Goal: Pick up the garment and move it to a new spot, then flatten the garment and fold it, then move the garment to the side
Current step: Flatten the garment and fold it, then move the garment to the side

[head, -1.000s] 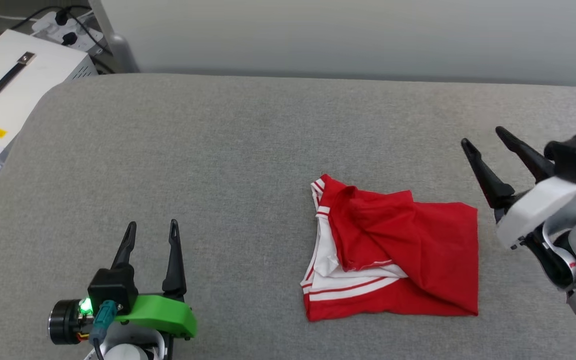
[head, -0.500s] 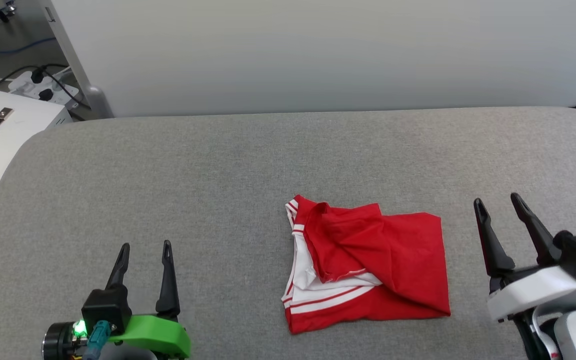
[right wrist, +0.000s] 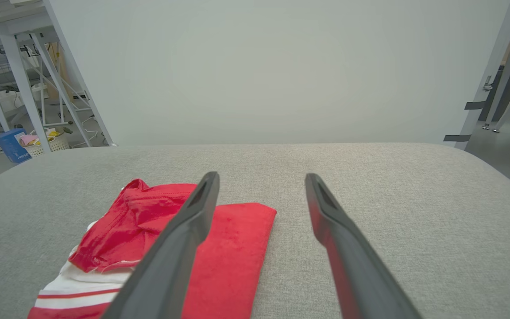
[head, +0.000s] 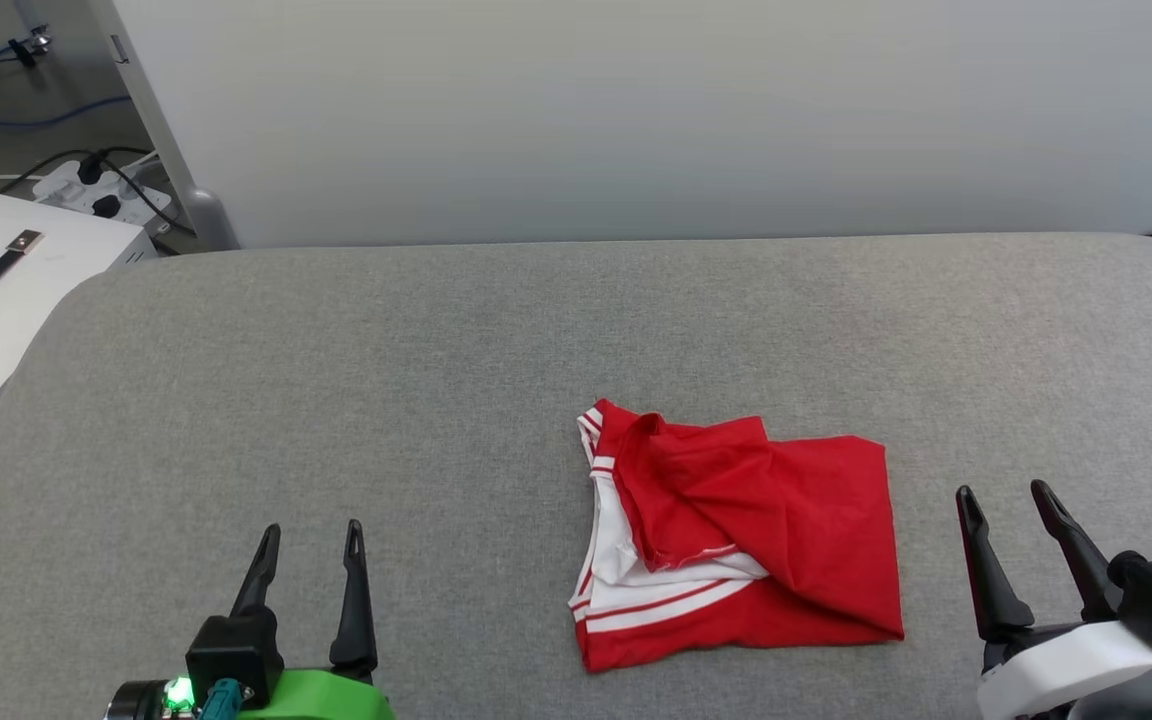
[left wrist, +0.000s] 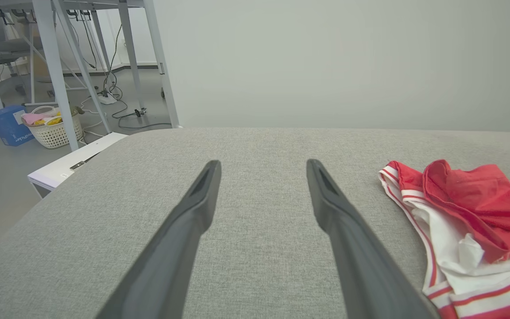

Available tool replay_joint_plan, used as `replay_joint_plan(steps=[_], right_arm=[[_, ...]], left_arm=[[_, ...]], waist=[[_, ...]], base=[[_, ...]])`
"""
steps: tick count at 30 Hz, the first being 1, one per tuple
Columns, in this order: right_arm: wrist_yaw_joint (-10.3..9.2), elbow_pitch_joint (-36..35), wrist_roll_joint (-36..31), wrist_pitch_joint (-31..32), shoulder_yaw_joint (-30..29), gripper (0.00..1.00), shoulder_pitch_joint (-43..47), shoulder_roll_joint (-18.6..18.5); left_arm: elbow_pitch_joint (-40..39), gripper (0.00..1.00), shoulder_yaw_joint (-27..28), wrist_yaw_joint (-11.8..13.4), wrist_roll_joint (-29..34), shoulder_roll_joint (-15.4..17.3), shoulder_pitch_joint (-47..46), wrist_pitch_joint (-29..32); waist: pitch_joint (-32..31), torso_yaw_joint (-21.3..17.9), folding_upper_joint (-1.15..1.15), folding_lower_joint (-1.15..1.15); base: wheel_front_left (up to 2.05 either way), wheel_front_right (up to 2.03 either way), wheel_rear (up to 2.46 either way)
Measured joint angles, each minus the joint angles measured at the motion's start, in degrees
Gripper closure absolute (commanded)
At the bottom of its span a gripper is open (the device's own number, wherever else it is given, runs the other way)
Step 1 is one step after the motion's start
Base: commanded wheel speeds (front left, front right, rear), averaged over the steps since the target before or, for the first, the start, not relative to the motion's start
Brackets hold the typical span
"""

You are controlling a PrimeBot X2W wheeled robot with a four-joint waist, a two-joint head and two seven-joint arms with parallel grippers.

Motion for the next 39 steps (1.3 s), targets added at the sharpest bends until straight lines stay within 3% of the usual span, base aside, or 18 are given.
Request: replay_joint_plan(steps=[6,11,14,23,32,39], right_arm=[[0.00,-1.45,-0.53,0.64,-1.14,0.00,-2.72,-1.32],[0.00,-2.61,-0.08,3.98,-2.99,0.00,-11.12,-6.30],[0.00,-2.24,1.97,9.49,-2.21,0.00,-15.86,-9.88],[0.00,1.87,15.22,35.57,4.76,0.00,-23.49,-18.80],[0.00,4.79,26.43,53.95,5.68,0.00,-22.34,-19.68],[0.00,7.11,28.67,58.55,7.20,0.00,-20.90,-19.09]], left_arm=[[-0.05,0.00,-0.07,0.20,-0.01,-0.02,-0.10,0.00],[-0.05,0.00,-0.68,0.09,-0.01,-0.04,-1.22,0.00],[-0.13,0.00,-0.80,0.08,-0.01,-0.07,-2.10,0.00],[-0.10,0.00,-1.14,0.10,-0.09,-0.14,-4.16,0.00],[0.09,0.00,-2.99,0.09,-0.48,-0.30,-7.05,0.00],[0.30,0.00,-3.99,-0.05,-0.63,-0.40,-9.20,0.00]], waist=[[0.75,0.67,0.00,0.00],[1.98,1.89,0.00,0.00],[3.03,2.60,0.00,0.00],[6.46,4.41,0.00,0.00],[9.64,6.71,0.00,0.00],[12.65,8.70,0.00,0.00]], base=[[0.00,0.00,0.00],[0.00,0.00,0.00],[0.00,0.00,0.00],[0.00,0.00,0.00],[0.00,0.00,0.00],[0.00,0.00,0.00]])
